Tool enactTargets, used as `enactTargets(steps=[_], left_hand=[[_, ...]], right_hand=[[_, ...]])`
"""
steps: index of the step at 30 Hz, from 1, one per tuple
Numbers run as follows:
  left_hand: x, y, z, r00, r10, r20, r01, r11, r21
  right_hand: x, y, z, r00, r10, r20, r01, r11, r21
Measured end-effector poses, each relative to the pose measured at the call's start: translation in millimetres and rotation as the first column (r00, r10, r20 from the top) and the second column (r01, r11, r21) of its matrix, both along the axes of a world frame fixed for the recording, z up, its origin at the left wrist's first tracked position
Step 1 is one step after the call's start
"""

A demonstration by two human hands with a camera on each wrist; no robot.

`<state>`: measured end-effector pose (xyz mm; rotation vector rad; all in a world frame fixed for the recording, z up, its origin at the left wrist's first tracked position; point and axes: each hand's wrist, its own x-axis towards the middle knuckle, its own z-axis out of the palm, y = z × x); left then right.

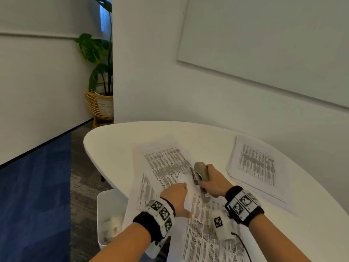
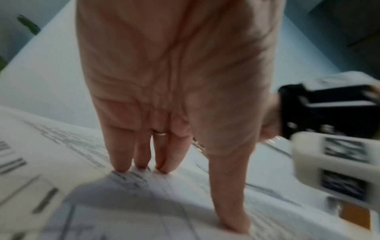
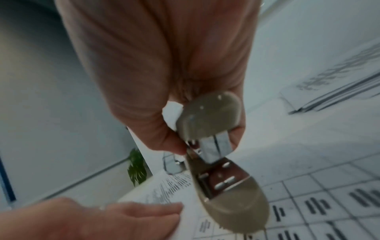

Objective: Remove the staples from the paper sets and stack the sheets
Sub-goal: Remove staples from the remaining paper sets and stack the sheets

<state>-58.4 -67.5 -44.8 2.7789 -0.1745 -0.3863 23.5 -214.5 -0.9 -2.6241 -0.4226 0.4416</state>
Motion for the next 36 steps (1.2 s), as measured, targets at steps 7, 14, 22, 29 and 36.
enactTargets(steps=[7, 14, 22, 29, 36], left_hand=[[-0.3, -5.3, 19.6, 0.983, 0.163, -0.084, -0.182, 0.809, -0.559], [-6.1, -29.1, 17.8, 0.962, 0.220, -0.161, -0.264, 0.612, -0.746], [-17.5, -20.4, 14.1, 0.912, 0.233, -0.338, -0.410, 0.474, -0.779], [-21.1, 6.7, 9.5, 0.881, 0.342, -0.326, -0.455, 0.425, -0.783], [-26.6, 52.5, 3.7, 0.819, 0.508, -0.266, -0.450, 0.282, -0.847]], right_hand=[[-47.8, -45.1, 15.4, 0.982, 0.052, 0.180, -0.077, 0.988, 0.134], [-70.5, -48.4, 21.6, 0.968, 0.083, 0.237, -0.120, 0.982, 0.146], [-86.8, -52.5, 6.7, 0.953, 0.169, 0.252, -0.201, 0.974, 0.106], [-89.2, -76.3, -0.6, 0.968, 0.097, 0.230, -0.114, 0.991, 0.064], [-58.0, -119.8, -4.7, 0.942, -0.208, 0.265, 0.212, 0.977, 0.014]])
